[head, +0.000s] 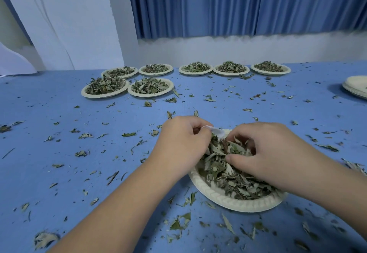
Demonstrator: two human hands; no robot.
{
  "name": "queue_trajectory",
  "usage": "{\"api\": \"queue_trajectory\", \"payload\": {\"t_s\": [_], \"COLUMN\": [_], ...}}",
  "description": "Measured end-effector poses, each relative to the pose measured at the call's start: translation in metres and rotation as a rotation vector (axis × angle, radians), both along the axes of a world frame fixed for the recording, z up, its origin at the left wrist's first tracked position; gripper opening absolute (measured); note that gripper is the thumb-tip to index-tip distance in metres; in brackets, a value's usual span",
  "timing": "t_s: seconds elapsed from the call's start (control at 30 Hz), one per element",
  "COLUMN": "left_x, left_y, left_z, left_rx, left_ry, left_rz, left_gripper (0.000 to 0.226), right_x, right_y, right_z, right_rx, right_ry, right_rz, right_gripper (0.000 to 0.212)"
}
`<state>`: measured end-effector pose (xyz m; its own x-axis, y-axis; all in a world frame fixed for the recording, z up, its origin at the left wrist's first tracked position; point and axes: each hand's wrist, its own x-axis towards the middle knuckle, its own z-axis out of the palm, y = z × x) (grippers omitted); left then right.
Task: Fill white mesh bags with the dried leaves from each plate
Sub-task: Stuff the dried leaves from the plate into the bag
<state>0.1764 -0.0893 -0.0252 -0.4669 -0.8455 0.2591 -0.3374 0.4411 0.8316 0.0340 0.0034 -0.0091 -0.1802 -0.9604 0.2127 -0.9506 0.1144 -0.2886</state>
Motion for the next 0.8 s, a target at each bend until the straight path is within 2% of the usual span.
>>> {"api": "queue_trajectory", "payload": {"t_s": [0.17, 0.33, 0.63, 0.73, 0.8], "left_x": [-0.002, -0.003, -0.003, -0.003, -0.004], "left_y": [-0.001, 0.000, 0.003, 0.003, 0.003], "left_z": [-0.002, -0.001, 0.002, 0.002, 0.002], "left_rx": [-0.026, -0.051, 0.099, 0.137, 0.137], "left_ry": [-0.013, -0.012, 0.114, 0.140, 0.149], "left_rz": [0.008, -0.008, -0.088, -0.076, -0.065], "left_gripper": [0.019, 0.019, 0.027, 0.025, 0.025], "right_x": [0.001, 0.002, 0.016, 0.015, 0.015], "right_y": [-0.002, -0.003, -0.019, -0.016, -0.014], "right_z": [-0.002, 0.002, 0.007, 0.008, 0.009], "right_rx": [-0.093, -0.221, -0.156, -0.241, -0.282], "right_ry": [-0.083, -0.136, 0.099, -0.013, -0.131], "right_rz": [-0.019, -0.014, -0.003, -0.012, -0.031], "right_gripper": [0.015, 0.009, 0.018, 0.013, 0.023]}}
